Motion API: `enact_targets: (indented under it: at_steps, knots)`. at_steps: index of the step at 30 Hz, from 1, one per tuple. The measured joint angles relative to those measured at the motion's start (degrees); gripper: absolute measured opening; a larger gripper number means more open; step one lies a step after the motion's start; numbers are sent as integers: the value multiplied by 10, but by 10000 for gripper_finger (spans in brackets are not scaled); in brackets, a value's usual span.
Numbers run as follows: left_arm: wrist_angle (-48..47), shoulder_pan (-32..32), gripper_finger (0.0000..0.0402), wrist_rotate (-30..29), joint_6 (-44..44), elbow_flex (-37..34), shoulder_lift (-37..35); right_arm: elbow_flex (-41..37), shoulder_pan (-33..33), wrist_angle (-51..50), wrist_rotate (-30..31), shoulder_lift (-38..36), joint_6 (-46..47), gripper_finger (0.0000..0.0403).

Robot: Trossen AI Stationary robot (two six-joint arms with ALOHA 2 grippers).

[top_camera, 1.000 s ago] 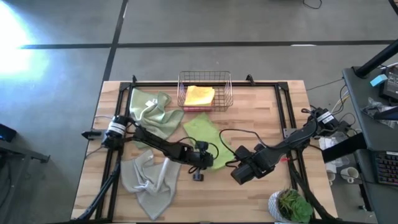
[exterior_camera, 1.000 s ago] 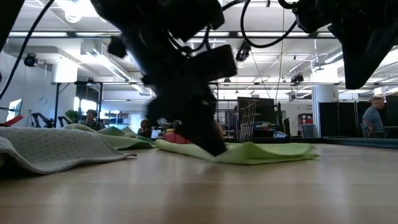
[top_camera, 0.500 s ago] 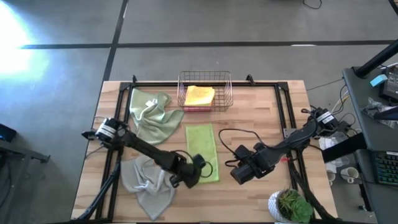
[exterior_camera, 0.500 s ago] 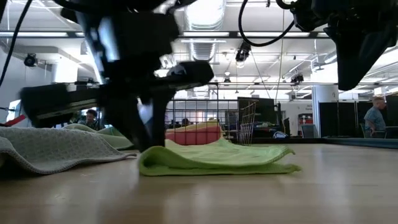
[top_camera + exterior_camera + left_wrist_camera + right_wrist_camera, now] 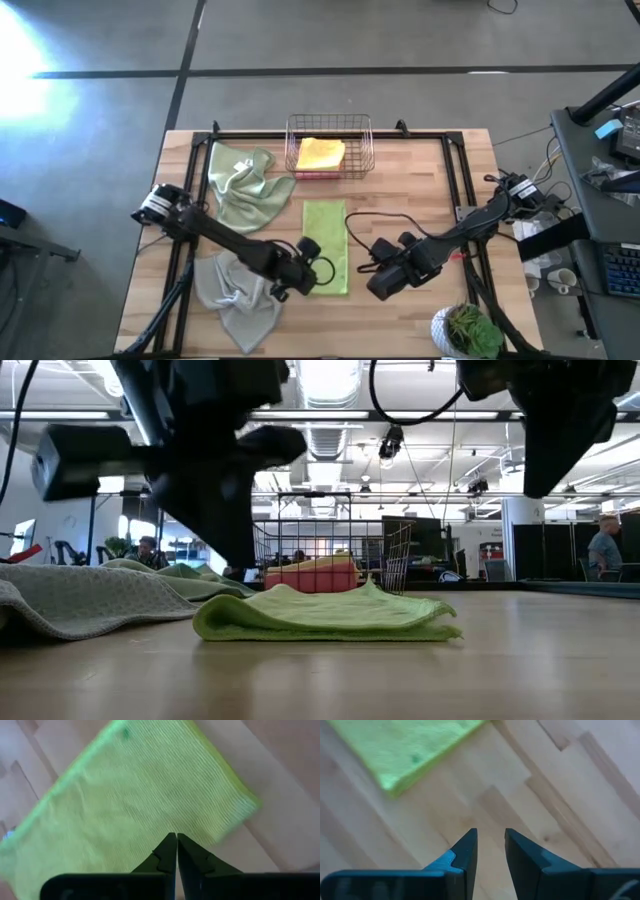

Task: Fold microfiber towels
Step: Fold the green microfiber cloth

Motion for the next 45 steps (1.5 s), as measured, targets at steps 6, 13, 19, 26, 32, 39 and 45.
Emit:
enact_targets:
  at_steps: [6,13,19,26,32,39,45]
  knots:
    - [-38,-8,11,0,-10,1,-56,1,10,60,-5,0,-43,91]
    - [-54,-32,90,-2,-20,0,-96,1,20,156,-30,15,-74,121]
    - [-54,-65,152,-1,-118,-2,-90,14,35,209,-35,48,-102,155]
    - [-19,-105,159,-2,-120,-21,-59,55,58,235,-35,88,-160,159]
    - [36,-113,160,-2,-115,-22,-22,80,68,234,-12,116,-210,145]
    - [51,-111,160,-35,-115,-22,7,85,66,233,13,149,-297,143]
    - [61,-111,160,-47,-116,-22,34,85,60,234,31,177,-320,139]
